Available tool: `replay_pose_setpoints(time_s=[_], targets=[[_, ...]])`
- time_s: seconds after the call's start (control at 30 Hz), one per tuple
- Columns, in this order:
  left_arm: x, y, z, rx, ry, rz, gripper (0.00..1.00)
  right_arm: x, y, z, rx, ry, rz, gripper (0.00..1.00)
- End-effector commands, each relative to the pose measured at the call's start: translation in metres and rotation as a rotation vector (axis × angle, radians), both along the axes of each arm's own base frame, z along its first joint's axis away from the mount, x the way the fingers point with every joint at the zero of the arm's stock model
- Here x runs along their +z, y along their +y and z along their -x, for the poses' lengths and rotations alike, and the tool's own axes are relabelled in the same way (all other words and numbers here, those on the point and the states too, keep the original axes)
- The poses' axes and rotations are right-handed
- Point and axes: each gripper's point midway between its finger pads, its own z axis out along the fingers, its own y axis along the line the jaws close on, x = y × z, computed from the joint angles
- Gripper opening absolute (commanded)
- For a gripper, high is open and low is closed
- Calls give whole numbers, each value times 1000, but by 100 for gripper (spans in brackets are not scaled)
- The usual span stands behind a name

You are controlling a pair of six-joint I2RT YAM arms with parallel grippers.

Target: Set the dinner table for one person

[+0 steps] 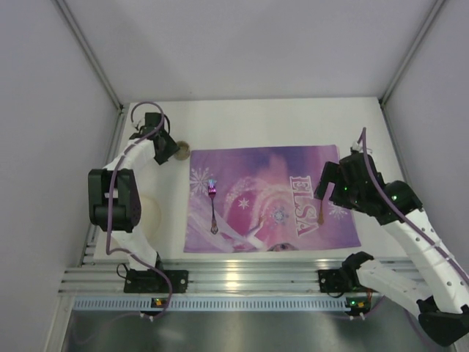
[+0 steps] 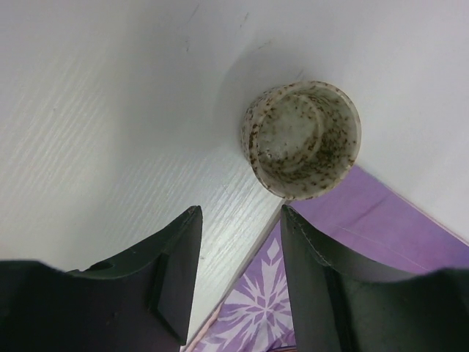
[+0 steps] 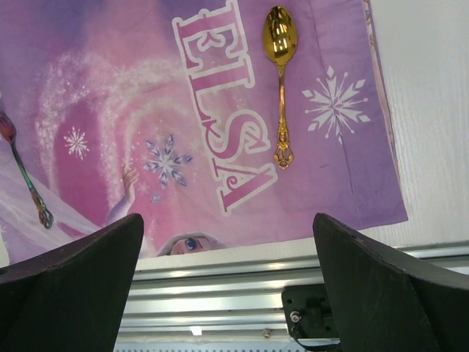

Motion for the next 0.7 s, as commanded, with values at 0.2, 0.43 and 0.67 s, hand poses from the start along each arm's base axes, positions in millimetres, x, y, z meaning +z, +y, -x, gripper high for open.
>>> replay_pose_setpoints(time_s=[0.2,0.43,0.67], targets=[[-16,2,-35,-32,-2,12,49,4,8,-25,-42,-29,-25,100],[-36,1,-39,-39,31,21,26,4,9,-28,-61,-26,-29,100],[-37,-1,-42,-67,51,26,0,1,4,-22,-83,-24,-31,100]])
